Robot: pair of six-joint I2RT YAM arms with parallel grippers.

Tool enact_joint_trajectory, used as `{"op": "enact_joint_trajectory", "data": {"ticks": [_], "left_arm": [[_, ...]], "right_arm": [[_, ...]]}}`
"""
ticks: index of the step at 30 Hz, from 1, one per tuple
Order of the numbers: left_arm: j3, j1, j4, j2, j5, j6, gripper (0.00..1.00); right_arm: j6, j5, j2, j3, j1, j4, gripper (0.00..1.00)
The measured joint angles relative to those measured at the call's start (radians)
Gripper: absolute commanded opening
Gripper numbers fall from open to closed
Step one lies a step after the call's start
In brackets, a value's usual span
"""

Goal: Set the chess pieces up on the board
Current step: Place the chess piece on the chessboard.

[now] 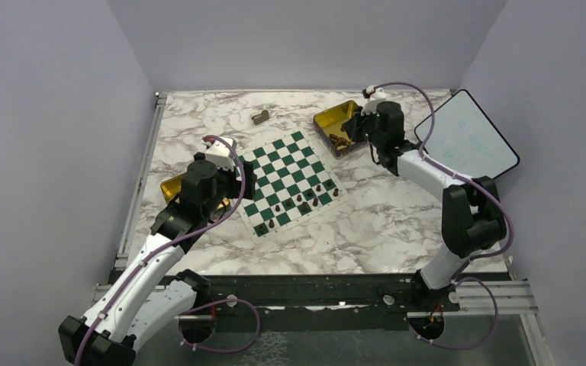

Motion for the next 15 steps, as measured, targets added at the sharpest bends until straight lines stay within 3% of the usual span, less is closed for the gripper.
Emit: {"op": "enact_joint_trajectory", "data": {"ticks": [7, 15], "left_arm": [[0.000, 0.000, -0.002, -0.002, 0.000, -0.013, 0.99], [0.051, 0.000, -0.064, -0.074, 0.021, -0.074, 0.99]], "right_arm": [[0.016, -0.025, -0.109, -0.119, 0.134, 0.010, 0.04], [0.014, -0.052, -0.119, -0.137, 0.337, 0.066, 0.04]]}}
